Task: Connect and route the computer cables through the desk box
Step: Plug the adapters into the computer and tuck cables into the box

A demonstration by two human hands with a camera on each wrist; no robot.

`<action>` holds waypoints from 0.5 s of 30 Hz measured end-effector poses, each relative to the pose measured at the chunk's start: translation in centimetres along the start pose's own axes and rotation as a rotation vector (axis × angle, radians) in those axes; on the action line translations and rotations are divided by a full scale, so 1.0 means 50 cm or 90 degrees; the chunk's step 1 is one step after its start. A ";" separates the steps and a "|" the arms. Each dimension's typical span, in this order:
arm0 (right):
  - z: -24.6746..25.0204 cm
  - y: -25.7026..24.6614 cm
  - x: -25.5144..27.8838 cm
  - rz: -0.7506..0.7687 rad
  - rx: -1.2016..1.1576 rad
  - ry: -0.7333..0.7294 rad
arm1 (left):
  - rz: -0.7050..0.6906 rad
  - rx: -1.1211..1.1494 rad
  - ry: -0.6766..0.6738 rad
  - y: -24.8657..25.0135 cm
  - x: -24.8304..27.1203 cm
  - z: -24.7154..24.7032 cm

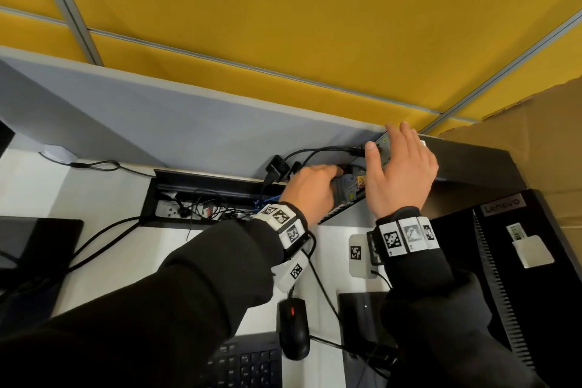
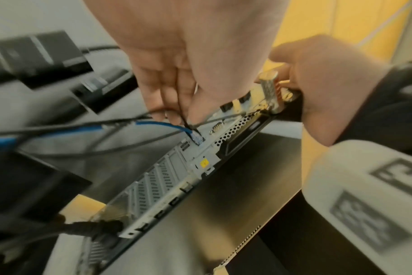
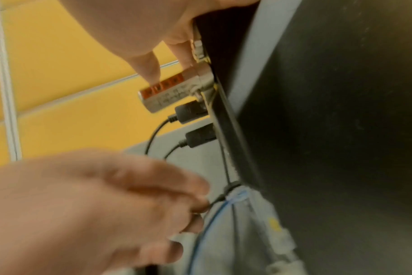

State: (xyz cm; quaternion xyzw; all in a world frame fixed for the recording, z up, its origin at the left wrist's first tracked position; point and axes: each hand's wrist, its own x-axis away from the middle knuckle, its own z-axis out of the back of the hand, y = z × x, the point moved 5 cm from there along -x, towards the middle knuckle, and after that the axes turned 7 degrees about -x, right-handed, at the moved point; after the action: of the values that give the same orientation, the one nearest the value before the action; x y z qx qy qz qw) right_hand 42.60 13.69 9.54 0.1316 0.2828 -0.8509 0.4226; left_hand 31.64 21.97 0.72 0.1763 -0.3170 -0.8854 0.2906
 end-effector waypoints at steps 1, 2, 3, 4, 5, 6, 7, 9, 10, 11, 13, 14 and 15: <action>0.007 -0.003 0.003 -0.018 -0.090 0.030 | -0.006 0.035 0.025 -0.018 0.022 0.019; 0.018 -0.010 0.010 -0.029 -0.206 0.073 | 0.003 0.075 0.050 -0.046 0.043 0.040; 0.032 -0.026 0.023 -0.012 -0.307 0.123 | 0.028 0.119 0.070 -0.080 0.064 0.065; 0.045 -0.050 0.043 0.019 -0.368 0.157 | 0.067 0.153 0.070 -0.124 0.085 0.089; 0.052 -0.078 0.066 0.061 -0.393 0.162 | 0.107 0.168 0.050 -0.168 0.104 0.114; 0.050 -0.107 0.091 0.099 -0.411 0.129 | 0.140 0.158 0.009 -0.214 0.122 0.136; 0.037 -0.131 0.116 0.113 -0.438 0.063 | 0.155 0.122 -0.051 -0.260 0.142 0.153; -0.028 -0.147 0.168 0.063 -0.469 -0.144 | 0.174 -0.014 -0.221 -0.345 0.191 0.168; -0.076 -0.139 0.198 0.015 -0.452 -0.255 | 0.191 -0.081 -0.319 -0.380 0.224 0.164; -0.127 -0.118 0.229 -0.035 -0.413 -0.352 | 0.205 -0.125 -0.402 -0.404 0.255 0.156; -0.220 -0.054 0.280 -0.112 -0.291 -0.487 | 0.236 -0.149 -0.489 -0.430 0.306 0.122; -0.257 -0.023 0.300 -0.129 -0.215 -0.531 | 0.244 -0.161 -0.499 -0.438 0.322 0.101; -0.286 0.005 0.315 -0.135 -0.147 -0.562 | 0.238 -0.195 -0.499 -0.443 0.330 0.083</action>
State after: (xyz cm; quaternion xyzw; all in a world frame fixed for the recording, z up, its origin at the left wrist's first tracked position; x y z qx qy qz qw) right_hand 32.99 11.90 -9.35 -0.3207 0.1804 -0.8271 0.4248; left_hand 7.96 27.47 -13.03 -0.2772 -0.2950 -0.8544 0.3258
